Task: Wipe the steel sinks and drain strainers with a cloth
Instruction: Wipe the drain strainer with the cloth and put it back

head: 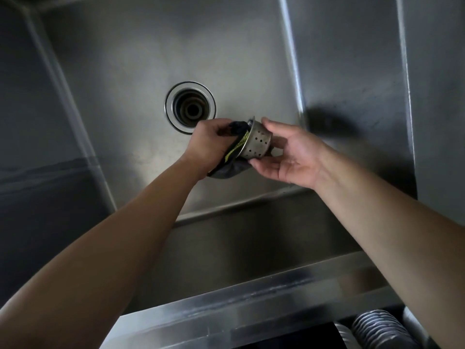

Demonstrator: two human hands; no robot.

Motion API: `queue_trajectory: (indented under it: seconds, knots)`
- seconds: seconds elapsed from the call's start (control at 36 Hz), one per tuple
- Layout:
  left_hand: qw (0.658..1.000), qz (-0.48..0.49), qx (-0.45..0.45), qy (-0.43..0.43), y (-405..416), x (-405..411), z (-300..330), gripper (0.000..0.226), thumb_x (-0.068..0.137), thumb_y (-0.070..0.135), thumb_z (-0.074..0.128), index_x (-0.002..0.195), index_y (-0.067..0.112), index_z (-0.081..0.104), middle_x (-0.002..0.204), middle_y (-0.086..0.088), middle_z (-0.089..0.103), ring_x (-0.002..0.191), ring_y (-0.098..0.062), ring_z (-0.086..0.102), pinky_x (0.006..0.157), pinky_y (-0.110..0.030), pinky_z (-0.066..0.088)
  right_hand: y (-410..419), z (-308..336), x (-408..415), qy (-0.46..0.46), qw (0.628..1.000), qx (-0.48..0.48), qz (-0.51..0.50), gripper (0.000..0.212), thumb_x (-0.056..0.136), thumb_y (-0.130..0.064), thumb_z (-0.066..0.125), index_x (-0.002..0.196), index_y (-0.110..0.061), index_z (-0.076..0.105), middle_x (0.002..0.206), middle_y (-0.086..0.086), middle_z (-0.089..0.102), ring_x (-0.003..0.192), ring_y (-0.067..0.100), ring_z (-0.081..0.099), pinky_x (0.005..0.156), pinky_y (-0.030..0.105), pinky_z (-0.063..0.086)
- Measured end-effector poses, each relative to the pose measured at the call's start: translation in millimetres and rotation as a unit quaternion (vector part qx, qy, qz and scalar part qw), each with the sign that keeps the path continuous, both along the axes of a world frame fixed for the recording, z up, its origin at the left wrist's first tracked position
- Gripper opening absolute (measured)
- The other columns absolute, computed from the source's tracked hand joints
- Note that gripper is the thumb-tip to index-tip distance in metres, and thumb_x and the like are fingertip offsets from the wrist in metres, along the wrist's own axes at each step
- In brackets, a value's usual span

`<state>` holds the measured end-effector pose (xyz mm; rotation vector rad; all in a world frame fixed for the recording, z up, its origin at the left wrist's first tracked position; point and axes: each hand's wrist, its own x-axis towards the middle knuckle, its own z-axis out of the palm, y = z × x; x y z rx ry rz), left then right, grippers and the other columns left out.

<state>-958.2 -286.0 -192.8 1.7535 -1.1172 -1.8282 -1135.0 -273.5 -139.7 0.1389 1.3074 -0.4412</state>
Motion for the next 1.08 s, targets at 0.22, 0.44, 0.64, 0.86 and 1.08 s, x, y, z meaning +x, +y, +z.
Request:
queue_trajectory:
  seconds: [0.22,0.44,0.64,0.86,1.08]
  knots:
    - [0.973,0.094,0.207,0.036,6,15,0,0.035,0.102,0.038,0.054,0.115,0.011,0.07,0.112,-0.013,0.074,0.105,-0.028,0.07,0.097,-0.046,0.055,-1,2,-13,0.103,0.989,-0.067,0.077,0.027,0.082,-0.023,0.079,0.106,-0.018,0.068,0.104,0.017,0.07,0.082,0.037,0.074,0.069,0.042,0.062]
    - [0.956,0.065,0.278,0.064,4,48,8,0.047,0.097,0.052,0.052,0.11,0.01,0.067,0.079,-0.002,0.076,0.066,-0.016,0.073,0.055,-0.025,0.055,24,-11,10,0.265,0.855,-0.3,0.328,0.069,0.066,-0.009,0.089,0.128,-0.026,0.063,0.124,0.0,0.055,0.108,0.026,0.063,0.088,0.043,0.058]
    - [0.929,-0.012,0.321,0.182,-9,43,19,0.073,0.088,0.072,0.041,0.118,0.012,0.068,0.109,-0.008,0.074,0.093,-0.021,0.071,0.086,-0.035,0.05,18,-25,27,0.328,0.786,-0.378,0.363,0.072,0.06,-0.014,0.092,0.126,-0.025,0.065,0.12,0.0,0.058,0.11,0.019,0.059,0.097,0.029,0.046]
    - [0.911,0.043,0.316,0.261,0,41,21,0.059,0.088,0.058,0.05,0.118,0.009,0.065,0.105,-0.01,0.072,0.096,-0.024,0.069,0.093,-0.034,0.047,18,-21,21,0.319,0.78,-0.389,0.371,0.069,0.062,-0.022,0.093,0.125,-0.025,0.067,0.117,0.0,0.061,0.107,0.017,0.06,0.097,0.029,0.048]
    - [0.904,0.119,0.273,0.305,14,33,25,0.028,0.092,0.039,0.052,0.109,0.015,0.052,0.094,-0.007,0.071,0.085,-0.023,0.068,0.084,-0.034,0.048,13,-9,27,0.201,0.946,-0.149,0.204,0.046,0.07,-0.039,0.088,0.103,-0.013,0.069,0.089,0.016,0.075,0.066,0.031,0.075,0.056,0.04,0.061]
